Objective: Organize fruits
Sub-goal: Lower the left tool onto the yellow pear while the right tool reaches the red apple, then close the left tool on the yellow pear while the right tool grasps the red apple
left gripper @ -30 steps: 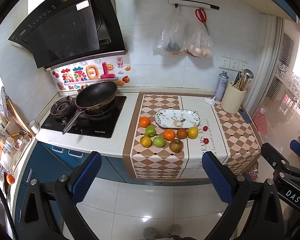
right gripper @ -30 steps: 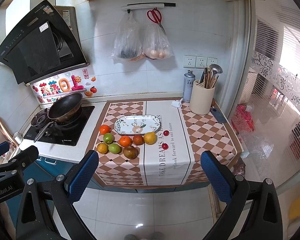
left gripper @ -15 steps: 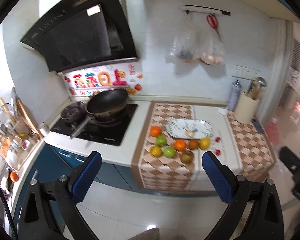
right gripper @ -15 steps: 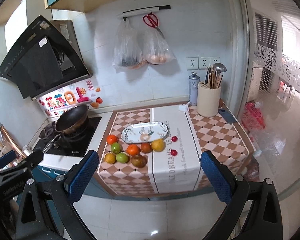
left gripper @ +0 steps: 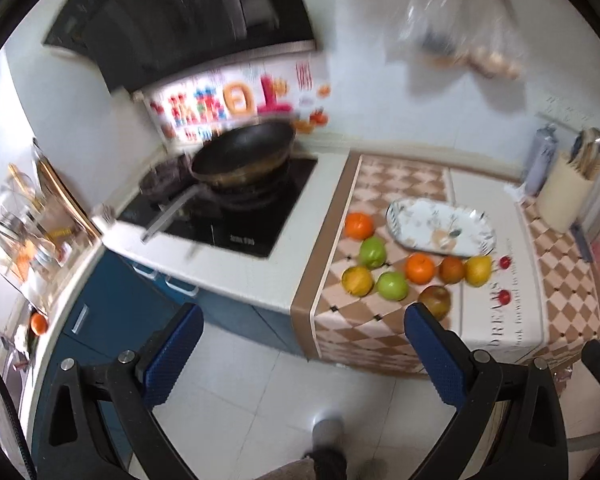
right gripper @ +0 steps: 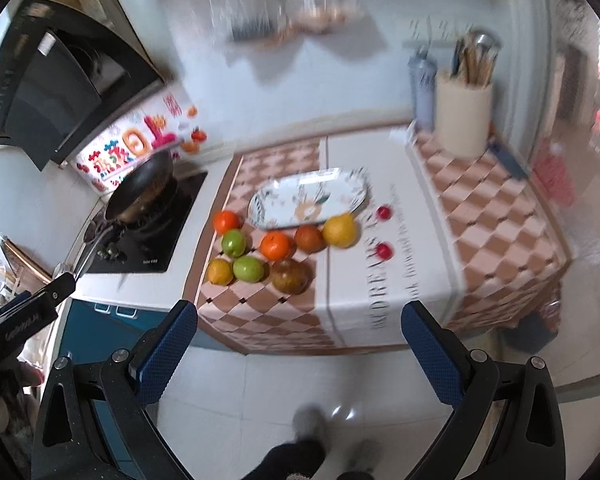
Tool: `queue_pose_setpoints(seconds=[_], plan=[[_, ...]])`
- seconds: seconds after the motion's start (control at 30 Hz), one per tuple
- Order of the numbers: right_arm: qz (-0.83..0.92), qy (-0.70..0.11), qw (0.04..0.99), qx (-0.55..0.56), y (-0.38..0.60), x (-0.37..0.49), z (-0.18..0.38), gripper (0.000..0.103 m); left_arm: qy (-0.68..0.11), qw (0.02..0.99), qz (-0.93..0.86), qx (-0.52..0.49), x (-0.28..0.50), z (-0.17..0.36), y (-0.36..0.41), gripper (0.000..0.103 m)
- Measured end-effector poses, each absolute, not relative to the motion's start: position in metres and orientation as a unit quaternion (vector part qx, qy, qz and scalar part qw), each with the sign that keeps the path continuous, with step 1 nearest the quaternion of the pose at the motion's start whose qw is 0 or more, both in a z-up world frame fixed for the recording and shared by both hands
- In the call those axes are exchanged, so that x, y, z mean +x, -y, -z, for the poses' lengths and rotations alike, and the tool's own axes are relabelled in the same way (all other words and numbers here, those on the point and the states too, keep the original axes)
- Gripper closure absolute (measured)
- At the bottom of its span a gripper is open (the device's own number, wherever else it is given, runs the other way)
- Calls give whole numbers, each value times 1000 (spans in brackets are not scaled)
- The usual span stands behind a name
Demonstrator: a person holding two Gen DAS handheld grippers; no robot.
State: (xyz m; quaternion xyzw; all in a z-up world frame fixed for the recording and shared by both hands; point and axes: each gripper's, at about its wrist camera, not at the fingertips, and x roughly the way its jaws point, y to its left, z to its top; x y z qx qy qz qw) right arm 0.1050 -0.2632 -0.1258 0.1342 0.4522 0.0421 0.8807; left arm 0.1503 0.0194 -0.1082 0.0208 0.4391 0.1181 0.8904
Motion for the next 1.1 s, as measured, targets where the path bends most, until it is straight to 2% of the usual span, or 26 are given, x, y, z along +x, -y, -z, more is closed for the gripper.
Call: queue_pose_setpoints(seconds=[0.3,0.43,0.5,0.63,0.8,0.83,0.9,0.97,1.1], plan=[[-27,-561,817,131,220,222,266,3,-615,785,-22,-69,285,241,-66,2],[-14,-595,789,151,204,255,308,13,-680,718,24,-145,337,301,-78,31],[-3,-606,780,158,198,269,324,19,-702,690,41,-172,358,325,-78,34],[7,-621,766,165,192,284,347,20,-732,655,55,-180,385,362,-70,34],[-2,-634,754,174,187,299,362,20,-752,631,66,-177,400,388,-62,36],[-5,-636,751,175,185,302,366,20,-753,630,69,-177,401,391,-59,46],[-8,-642,745,179,184,307,372,20,-751,631,71,-182,401,394,-58,46],[-16,-646,741,182,181,311,376,26,-743,640,71,-182,402,394,-56,46],[-22,-653,736,175,177,320,386,31,-741,643,75,-175,405,395,-56,46]])
